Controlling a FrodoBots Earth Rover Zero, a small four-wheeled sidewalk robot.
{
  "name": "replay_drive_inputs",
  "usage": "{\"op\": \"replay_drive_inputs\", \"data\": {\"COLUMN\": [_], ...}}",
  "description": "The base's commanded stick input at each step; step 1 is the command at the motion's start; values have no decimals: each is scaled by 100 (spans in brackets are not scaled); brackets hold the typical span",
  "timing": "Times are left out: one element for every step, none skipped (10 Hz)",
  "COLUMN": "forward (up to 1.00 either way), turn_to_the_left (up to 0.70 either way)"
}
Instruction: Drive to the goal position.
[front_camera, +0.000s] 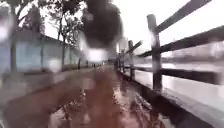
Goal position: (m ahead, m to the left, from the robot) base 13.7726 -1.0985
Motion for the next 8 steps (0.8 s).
{"op": "replay_drive_inputs", "data": {"forward": [100, 100, 100, 100, 100, 100, 100, 100], "turn_to_the_left": [29, 34, 1, 1, 1, 1, 1, 1]}}
